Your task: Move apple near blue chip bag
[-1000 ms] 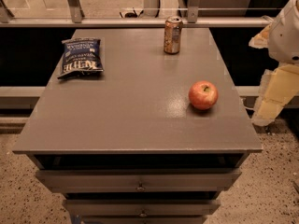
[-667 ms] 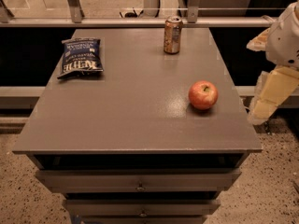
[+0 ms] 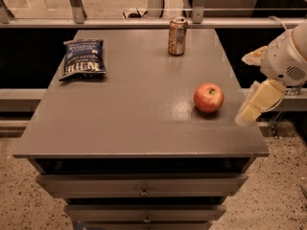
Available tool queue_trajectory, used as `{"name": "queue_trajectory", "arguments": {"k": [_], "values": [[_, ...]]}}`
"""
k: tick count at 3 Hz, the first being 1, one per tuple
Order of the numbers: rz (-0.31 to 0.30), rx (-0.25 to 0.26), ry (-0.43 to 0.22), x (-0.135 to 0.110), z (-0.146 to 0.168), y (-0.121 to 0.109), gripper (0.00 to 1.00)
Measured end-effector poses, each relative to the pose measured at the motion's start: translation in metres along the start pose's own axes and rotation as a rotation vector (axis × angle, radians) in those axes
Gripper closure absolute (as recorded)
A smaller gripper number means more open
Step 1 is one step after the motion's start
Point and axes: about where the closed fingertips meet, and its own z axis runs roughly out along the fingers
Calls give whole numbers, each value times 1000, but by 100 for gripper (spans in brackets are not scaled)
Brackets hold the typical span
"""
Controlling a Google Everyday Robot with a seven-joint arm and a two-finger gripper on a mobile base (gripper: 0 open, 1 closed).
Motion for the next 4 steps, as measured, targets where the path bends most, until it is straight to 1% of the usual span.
{"name": "queue_trajectory", "arguments": {"k": [1,2,3,4], "values": [[35,-11,-93,4,21,-8,0],[58,-21,-168,2,38,-11,0],[81,-28,-231,-1,57,-13,0],[95,-31,-258,-3,66,-14,0]]}}
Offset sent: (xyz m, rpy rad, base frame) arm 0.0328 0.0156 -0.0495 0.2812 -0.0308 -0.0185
